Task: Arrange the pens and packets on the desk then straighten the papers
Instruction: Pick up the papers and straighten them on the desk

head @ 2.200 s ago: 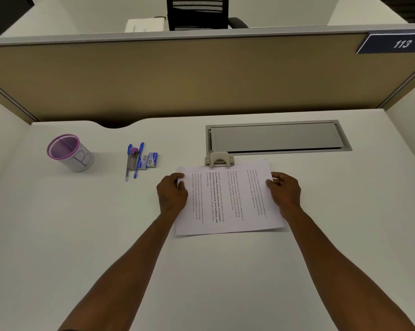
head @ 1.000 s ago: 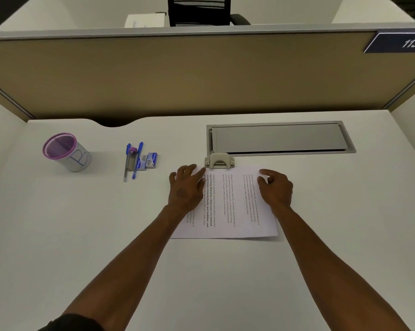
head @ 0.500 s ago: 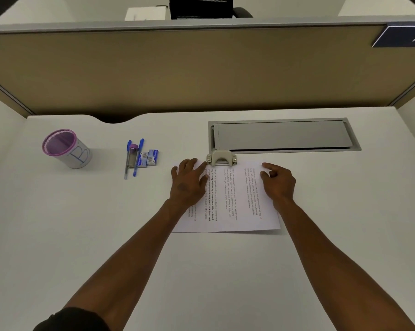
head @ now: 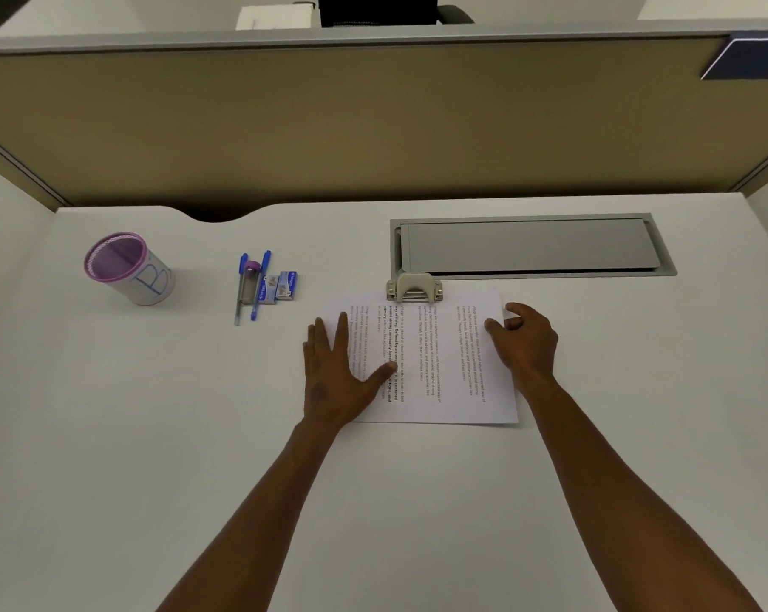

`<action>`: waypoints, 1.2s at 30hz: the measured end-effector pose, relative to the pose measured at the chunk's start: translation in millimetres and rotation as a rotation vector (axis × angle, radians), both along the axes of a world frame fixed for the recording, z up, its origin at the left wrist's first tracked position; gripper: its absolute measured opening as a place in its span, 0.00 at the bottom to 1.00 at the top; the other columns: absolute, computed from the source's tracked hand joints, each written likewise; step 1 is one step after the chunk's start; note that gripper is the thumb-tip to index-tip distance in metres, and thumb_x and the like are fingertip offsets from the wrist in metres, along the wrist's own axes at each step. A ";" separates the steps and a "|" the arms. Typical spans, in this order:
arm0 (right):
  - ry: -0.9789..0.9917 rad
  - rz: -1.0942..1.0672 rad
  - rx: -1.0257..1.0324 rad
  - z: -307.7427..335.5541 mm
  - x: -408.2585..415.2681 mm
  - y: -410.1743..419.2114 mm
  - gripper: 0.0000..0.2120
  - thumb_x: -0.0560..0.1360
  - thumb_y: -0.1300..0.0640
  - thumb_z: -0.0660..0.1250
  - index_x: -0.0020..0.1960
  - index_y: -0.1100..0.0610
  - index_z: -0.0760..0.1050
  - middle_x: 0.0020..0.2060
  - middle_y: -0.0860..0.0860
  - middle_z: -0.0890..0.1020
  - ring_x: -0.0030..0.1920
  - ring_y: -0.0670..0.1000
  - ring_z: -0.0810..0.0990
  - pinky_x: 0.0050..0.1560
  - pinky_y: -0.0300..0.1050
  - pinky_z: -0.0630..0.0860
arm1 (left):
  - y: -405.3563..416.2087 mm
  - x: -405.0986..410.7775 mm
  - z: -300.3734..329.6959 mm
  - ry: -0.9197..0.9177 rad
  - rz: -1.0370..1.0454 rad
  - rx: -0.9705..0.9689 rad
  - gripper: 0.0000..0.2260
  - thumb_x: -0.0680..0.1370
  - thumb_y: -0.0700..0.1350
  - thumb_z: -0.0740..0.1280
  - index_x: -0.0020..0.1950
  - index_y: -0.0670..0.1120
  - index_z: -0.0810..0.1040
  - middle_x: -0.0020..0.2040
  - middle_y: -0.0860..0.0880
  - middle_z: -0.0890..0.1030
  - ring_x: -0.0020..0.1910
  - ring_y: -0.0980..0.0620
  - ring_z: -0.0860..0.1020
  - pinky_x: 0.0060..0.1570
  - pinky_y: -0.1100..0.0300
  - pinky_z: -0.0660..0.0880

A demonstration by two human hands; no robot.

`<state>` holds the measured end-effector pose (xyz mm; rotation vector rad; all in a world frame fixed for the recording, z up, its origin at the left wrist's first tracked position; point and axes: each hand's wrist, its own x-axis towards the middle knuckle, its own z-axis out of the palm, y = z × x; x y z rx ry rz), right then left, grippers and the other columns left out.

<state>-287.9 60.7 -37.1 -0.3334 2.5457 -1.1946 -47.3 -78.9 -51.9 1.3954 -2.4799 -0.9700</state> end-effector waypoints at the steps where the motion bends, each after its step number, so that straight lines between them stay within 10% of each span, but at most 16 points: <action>1: 0.029 0.027 0.017 0.5 1.4 1.1 0.19 0.72 0.54 0.75 0.61 0.58 0.80 0.46 0.50 0.83 0.45 0.49 0.79 0.51 0.41 0.74 | 0.1 3.9 1.4 -0.007 -0.026 0.012 0.54 0.64 0.77 0.63 0.80 0.57 0.40 0.81 0.45 0.40 0.80 0.46 0.38 0.75 0.51 0.37; 12: 0.102 0.155 0.093 5.7 2.8 2.6 0.08 0.72 0.61 0.72 0.36 0.58 0.76 0.27 0.47 0.75 0.31 0.51 0.74 0.40 0.40 0.70 | 2.8 27.7 4.8 -0.096 -0.227 0.100 0.70 0.54 0.71 0.77 0.77 0.57 0.29 0.78 0.47 0.29 0.77 0.46 0.29 0.74 0.48 0.36; 16: 0.104 0.132 0.125 5.5 2.0 1.8 0.10 0.74 0.60 0.70 0.38 0.66 0.76 0.33 0.59 0.80 0.35 0.58 0.79 0.44 0.46 0.77 | 2.6 27.0 5.0 -0.084 -0.214 0.087 0.69 0.55 0.70 0.77 0.78 0.55 0.31 0.79 0.49 0.31 0.78 0.46 0.32 0.75 0.47 0.38; 22: 0.150 0.114 0.165 6.4 6.2 -0.4 0.16 0.75 0.62 0.67 0.33 0.54 0.65 0.30 0.50 0.73 0.33 0.52 0.71 0.41 0.41 0.68 | -1.0 31.0 4.7 -0.055 -0.221 0.094 0.68 0.55 0.70 0.76 0.78 0.55 0.32 0.80 0.50 0.34 0.79 0.47 0.34 0.77 0.43 0.42; 27: 0.146 0.109 0.149 4.3 6.0 0.3 0.09 0.76 0.61 0.69 0.38 0.58 0.75 0.34 0.53 0.78 0.37 0.54 0.76 0.46 0.41 0.72 | -1.4 28.8 4.7 0.003 -0.144 0.119 0.66 0.51 0.80 0.67 0.76 0.62 0.31 0.80 0.53 0.34 0.79 0.49 0.35 0.73 0.49 0.41; 36: 0.187 0.168 0.245 2.6 7.0 -2.0 0.09 0.78 0.59 0.65 0.43 0.52 0.67 0.44 0.59 0.79 0.43 0.56 0.76 0.48 0.49 0.74 | -6.7 19.5 13.3 0.096 0.001 0.078 0.53 0.66 0.71 0.68 0.79 0.56 0.41 0.81 0.52 0.50 0.80 0.47 0.47 0.75 0.46 0.50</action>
